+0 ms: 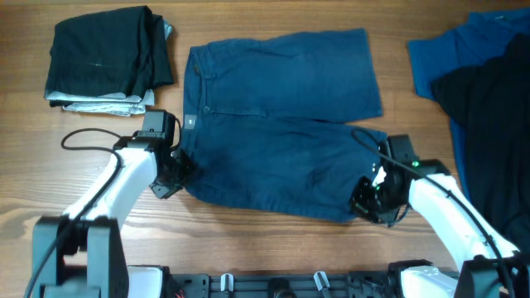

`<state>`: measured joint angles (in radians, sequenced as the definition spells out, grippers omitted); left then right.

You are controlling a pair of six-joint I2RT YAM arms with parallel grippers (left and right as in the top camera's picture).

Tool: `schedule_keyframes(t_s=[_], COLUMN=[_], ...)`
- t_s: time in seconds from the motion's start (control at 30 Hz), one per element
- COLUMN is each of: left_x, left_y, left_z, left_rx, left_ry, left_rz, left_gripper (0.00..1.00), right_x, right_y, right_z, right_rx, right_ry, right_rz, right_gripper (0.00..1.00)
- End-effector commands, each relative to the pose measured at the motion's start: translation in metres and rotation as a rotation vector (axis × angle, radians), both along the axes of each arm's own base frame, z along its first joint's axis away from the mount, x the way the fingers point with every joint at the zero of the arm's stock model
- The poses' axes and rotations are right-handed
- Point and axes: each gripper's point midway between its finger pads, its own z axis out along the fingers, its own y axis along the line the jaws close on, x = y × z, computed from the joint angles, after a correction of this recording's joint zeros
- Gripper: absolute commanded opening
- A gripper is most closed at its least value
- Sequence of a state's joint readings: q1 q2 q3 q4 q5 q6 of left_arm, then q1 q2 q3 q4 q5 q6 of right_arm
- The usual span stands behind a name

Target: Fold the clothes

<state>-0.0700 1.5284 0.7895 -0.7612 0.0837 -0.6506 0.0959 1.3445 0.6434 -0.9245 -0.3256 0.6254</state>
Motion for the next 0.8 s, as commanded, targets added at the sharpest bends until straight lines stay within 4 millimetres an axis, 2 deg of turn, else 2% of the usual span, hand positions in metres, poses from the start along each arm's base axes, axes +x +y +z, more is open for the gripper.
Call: schedule_keyframes(t_s=[0.0, 0.27, 0.33, 0.43, 0.53, 0.63, 0.77], left_x=[-0.001, -0.011, -0.014, -0.015, -0.003, 0.018, 0.049], left_y=[0.001, 0.002, 0.002, -0.008, -0.012, -0.010, -0.015], left_z=[0.029, 0.086, 0.101, 0.130, 0.152, 0.181, 0.203], left_rx=[-0.006, -0.015, -0.016, -0.012, 0.024, 0.055, 0.055], left_ry=[-0.094, -0.268, -0.287, -0.306, -0.370, -0.460, -0.563], left_rz=[-0.015, -0.016, -0.016, -0.078, -0.108, -0.107, -0.128], left_gripper=[0.04, 0.04, 0.04, 0.04, 0.04, 0.04, 0.04], right_x=[0.027, 0.056, 0.064, 0.083, 0.100, 0.120, 0.145], right_y=[-0.018, -0.022, -0.023, -0.025, -0.023, -0.021, -0.023], right_z=[0.029, 0.079, 0.099, 0.137, 0.163, 0.195, 0.204], right_rx=[-0.117, -0.152, -0.161, -0.183, -0.185, -0.187, -0.214], right_ry=[-0.067, -0.160, -0.191, -0.286, -0.378, -0.484, -0.519], right_rz=[0.062, 0.130, 0.143, 0.178, 0.201, 0.196, 0.194], right_gripper=[0.04, 0.04, 0.04, 0.04, 0.04, 0.04, 0.04])
